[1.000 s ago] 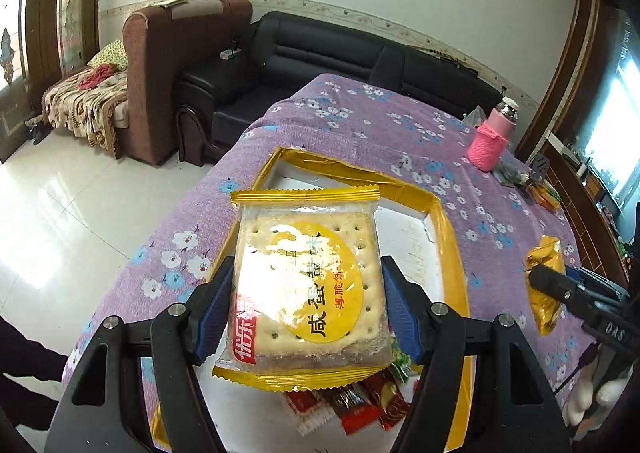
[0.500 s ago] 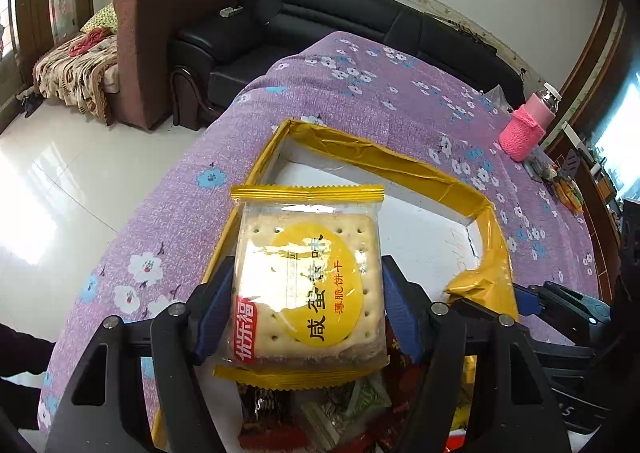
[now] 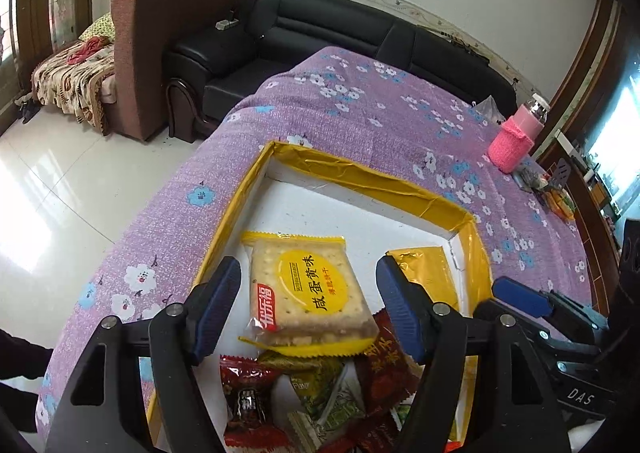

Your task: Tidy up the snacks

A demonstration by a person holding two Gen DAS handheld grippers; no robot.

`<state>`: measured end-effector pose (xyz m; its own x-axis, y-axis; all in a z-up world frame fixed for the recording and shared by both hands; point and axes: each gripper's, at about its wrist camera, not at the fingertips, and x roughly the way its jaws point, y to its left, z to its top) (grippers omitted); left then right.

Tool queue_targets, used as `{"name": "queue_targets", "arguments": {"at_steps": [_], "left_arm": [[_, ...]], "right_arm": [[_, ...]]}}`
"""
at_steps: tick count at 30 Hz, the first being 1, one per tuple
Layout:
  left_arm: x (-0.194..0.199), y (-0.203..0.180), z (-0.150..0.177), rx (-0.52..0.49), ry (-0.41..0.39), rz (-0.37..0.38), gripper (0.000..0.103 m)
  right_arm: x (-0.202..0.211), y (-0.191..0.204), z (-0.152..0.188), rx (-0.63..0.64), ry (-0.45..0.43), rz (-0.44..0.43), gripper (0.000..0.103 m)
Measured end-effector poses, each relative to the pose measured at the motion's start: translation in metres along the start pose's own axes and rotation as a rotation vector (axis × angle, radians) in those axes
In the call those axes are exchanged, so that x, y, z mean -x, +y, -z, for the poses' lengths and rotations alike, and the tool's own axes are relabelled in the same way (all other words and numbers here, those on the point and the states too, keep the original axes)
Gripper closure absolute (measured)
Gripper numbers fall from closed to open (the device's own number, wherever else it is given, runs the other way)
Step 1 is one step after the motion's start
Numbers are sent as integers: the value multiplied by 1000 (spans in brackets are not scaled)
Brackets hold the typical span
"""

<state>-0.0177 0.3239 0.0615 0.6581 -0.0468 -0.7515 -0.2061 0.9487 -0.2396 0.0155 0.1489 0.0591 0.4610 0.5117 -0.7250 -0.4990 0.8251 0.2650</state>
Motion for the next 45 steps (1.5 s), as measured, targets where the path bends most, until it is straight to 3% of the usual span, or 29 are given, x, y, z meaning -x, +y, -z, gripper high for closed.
{"name": "queue_targets", "arguments": {"at_steps": [3,6,11,16,29,35,42,45], "left_arm": [[20,-7,4,-5,-43,-4,33],[52,-24,15,-43,-133,-63,33],[107,-52,41,-75,-302,-119,20],[146,-82,70,-83,-426,-138,15],[169,-124,120,-73,-469,-207,10],[175,-128,132,-76,-502,-280,10],[178,-131,148,-85,-553,-432,9],[173,-129,150,-98,-522,-428,9]], "right_arm": [[16,-4,8,-7,-16,-2,47],[34,-8,20,-12,-31,-7,46],[69,-12,43,-2,-89,4,40],[102,-14,67,16,-141,29,38],[164,-16,125,51,-277,96,28],[168,-9,142,72,-291,90,27],[165,4,152,95,-294,71,27],[164,9,155,114,-299,75,26]]}}
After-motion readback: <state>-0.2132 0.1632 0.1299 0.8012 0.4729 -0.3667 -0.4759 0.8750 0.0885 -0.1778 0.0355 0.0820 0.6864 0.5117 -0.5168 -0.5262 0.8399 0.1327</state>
